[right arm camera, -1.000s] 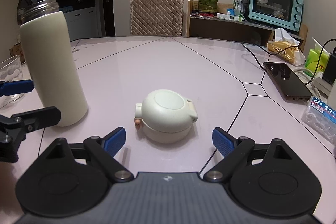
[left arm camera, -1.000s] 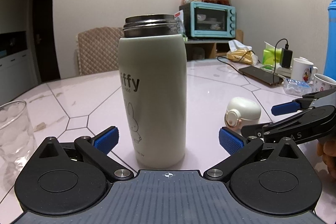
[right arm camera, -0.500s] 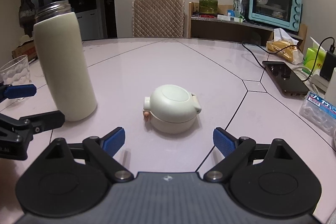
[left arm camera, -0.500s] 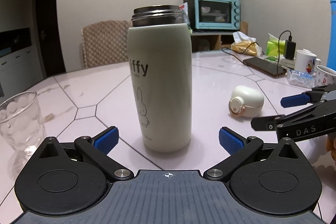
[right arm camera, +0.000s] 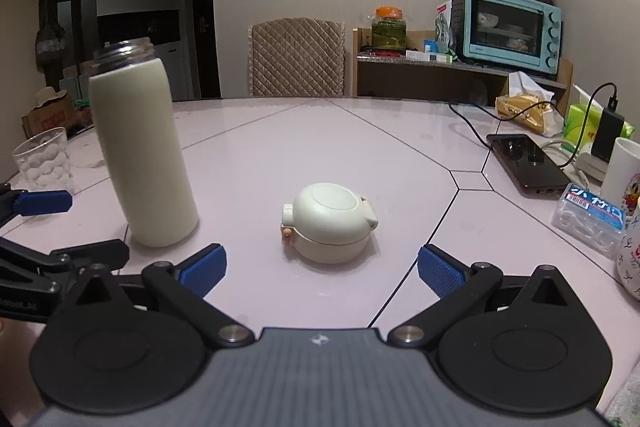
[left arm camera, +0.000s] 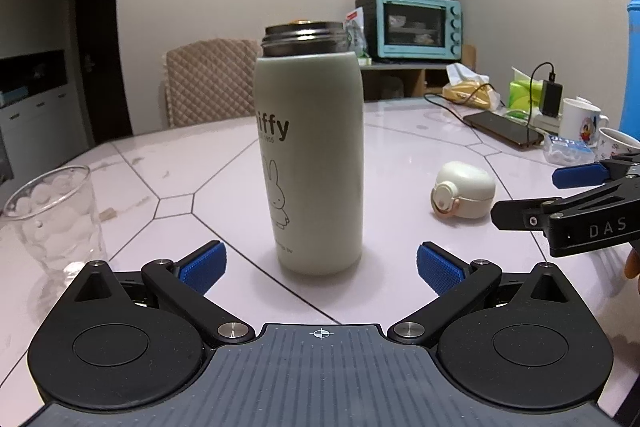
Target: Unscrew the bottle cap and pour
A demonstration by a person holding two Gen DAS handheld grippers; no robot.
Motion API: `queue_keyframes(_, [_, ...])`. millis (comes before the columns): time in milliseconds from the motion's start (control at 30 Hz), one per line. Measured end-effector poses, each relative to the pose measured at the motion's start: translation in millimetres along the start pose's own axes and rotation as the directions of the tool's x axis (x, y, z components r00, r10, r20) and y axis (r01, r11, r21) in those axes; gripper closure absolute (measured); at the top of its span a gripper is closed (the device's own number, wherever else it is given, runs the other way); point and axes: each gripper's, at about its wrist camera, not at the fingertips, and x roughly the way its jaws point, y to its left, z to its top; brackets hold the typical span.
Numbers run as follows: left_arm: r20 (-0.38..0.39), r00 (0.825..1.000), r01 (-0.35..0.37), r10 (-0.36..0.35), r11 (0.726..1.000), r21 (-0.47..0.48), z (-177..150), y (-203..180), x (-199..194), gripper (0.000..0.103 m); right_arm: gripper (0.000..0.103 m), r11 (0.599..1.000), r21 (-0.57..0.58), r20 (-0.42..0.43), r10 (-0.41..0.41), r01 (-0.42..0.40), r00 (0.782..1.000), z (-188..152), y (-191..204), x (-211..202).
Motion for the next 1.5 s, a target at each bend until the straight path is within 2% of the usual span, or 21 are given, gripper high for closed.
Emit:
queue_keyframes(800, [0.050,0.998,-0.042,0.046,0.997,-0.066,-11,-10,-84,0.000,0.000,1.000,-0.017,0.137,0.010,-0.008,0.991,-7,28,-95])
queue_keyframes(1500, [0.078,0.995,-0.054,0.058,0.997,-0.059,-28,-38,-132,0.000,0.000,1.000,-0.013,0.160,-0.020,0.022,0.987,-34,25,-143])
